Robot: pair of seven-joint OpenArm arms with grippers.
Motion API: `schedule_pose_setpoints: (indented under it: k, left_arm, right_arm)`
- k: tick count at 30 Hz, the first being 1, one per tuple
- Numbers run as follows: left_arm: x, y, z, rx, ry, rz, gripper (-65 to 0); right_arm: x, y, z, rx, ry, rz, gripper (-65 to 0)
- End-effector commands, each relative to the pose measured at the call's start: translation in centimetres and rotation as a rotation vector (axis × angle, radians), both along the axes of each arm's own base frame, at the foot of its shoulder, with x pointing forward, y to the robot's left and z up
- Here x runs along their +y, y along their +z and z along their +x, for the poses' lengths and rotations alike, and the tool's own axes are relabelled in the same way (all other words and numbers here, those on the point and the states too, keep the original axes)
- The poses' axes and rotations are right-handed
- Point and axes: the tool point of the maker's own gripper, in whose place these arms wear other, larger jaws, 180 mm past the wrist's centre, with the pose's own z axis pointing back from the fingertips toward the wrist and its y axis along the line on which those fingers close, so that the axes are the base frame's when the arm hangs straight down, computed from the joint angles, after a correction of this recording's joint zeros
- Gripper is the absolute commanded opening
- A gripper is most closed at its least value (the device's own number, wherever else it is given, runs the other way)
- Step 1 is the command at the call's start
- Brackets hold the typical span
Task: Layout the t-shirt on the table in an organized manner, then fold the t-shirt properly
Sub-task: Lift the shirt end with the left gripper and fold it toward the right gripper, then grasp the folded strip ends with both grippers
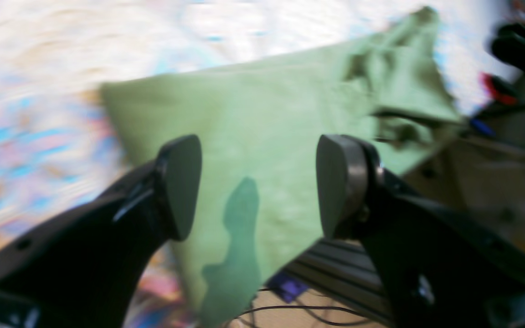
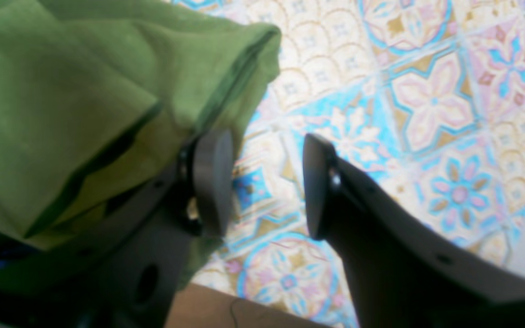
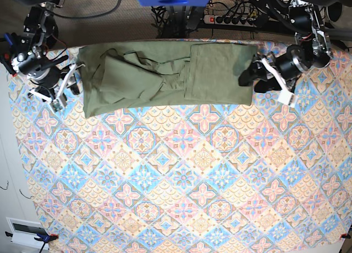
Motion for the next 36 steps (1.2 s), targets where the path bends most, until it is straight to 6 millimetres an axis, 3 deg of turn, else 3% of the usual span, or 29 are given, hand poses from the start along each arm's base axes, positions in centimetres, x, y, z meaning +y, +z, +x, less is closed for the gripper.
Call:
schedule_pose_setpoints:
  k: [1,5,10,13,19,25,36]
  left_arm:
    - [0.6,1.0,0.6,-0.039,0.011,0.008,-26.3]
    - [1.5,1.0,0.7,-0.042,0.032,0.027,-26.3]
    - [1.5,1.0,0.7,-0.041,0.035,0.026,-26.3]
    - [1.3,0.9,0.6,-0.039,0.033,0.023,-26.3]
    - [1.3,0.9,0.6,-0.038,0.031,0.023,-26.3]
    - [1.4,0.7,0.6,-0.034,0.032,0.03,-26.3]
    - [1.5,0.5,0.5,-0.03,0.031,0.041,-26.3]
  right_arm:
    - [0.6,0.8,0.8,-0.037,0.028,0.014,-39.9]
    - [0.9,-1.0,0.1,0.021,0.028,0.036,-39.8]
    - [-0.5,-3.8,-1.3,0.137,-0.024,0.04,-39.8]
    - [-1.0,-3.8,-0.1,0.13,-0.042,0.051,-39.7]
    - [-0.3,-5.2,-0.3,0.165,-0.071,0.174,-30.0]
    - [1.3,-4.5,0.2,0.136,-0.073,0.317,-11.7]
    - [0.4,-3.6,0.6,0.101,-0.111,0.356,-10.8]
